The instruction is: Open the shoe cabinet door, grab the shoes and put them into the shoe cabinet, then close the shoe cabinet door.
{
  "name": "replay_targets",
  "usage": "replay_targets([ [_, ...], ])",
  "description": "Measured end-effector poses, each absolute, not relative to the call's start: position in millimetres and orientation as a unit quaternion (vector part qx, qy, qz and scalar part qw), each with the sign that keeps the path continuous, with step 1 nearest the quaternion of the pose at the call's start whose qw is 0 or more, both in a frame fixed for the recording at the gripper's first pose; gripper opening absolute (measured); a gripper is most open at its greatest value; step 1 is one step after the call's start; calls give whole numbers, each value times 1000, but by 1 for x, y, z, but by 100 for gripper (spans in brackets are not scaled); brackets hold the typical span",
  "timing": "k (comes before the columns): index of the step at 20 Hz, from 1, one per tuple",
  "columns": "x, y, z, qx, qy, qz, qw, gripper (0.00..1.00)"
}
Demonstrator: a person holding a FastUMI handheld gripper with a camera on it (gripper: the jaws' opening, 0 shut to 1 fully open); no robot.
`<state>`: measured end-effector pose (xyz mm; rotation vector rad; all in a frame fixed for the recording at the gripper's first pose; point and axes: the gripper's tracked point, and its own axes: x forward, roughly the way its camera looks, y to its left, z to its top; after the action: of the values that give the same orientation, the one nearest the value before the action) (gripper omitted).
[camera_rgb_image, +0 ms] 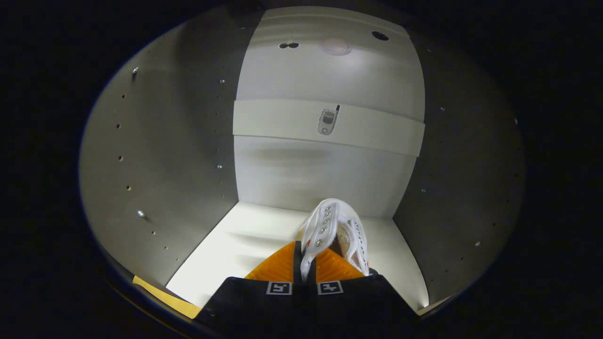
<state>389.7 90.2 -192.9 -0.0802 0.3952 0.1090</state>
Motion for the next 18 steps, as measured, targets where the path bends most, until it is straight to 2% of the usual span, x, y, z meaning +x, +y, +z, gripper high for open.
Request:
replay_targets([
  [8,391,112,-220,-54,230,54,970,5],
  [12,386,116,-220,-24,241,49,969,13],
  [15,376,120,-220,-13,251,59,966,34],
  [18,361,129,-212,-3,250,73,965,67],
])
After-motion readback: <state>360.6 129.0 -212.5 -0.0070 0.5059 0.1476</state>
